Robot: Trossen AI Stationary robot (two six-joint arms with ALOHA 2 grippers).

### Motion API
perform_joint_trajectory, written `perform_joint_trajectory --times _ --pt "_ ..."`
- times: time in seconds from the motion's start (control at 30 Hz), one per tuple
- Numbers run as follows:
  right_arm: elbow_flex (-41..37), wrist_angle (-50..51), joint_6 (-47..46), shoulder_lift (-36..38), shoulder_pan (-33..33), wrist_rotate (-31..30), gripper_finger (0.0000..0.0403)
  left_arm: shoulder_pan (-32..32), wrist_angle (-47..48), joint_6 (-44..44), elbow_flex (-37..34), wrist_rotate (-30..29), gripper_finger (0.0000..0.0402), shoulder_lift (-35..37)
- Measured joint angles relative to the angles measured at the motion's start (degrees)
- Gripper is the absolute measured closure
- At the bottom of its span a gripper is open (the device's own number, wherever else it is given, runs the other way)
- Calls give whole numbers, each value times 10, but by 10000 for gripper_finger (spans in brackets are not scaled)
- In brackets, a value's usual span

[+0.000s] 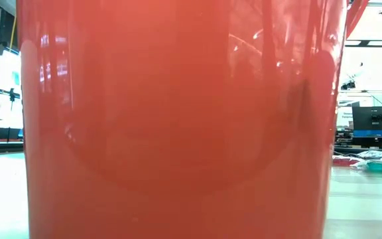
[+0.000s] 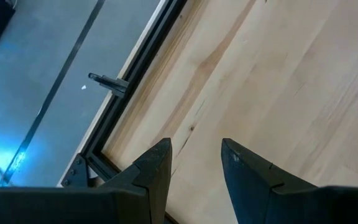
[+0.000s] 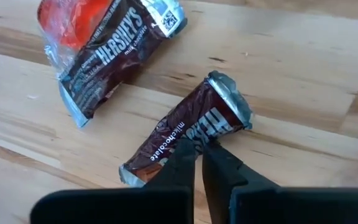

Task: Organize candy in baskets
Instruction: Put the brown chocolate bar into the purple bucket

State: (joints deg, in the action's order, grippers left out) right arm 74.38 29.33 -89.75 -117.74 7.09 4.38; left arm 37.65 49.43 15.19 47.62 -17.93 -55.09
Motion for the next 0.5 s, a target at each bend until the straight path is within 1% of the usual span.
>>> perform_joint_trajectory --times 0.1,0.23,0.33,0.5 --pt "-2 9 2 21 0 -2 400 0 0 0 0 0 273 0" --pt "-8 52 2 55 0 -24 402 0 0 0 0 10 273 0" --pt "-6 80 0 93 2 -34 402 0 0 0 0 14 273 0" --pt "-5 118 -2 152 14 -31 402 0 -2 3 0 14 273 0"
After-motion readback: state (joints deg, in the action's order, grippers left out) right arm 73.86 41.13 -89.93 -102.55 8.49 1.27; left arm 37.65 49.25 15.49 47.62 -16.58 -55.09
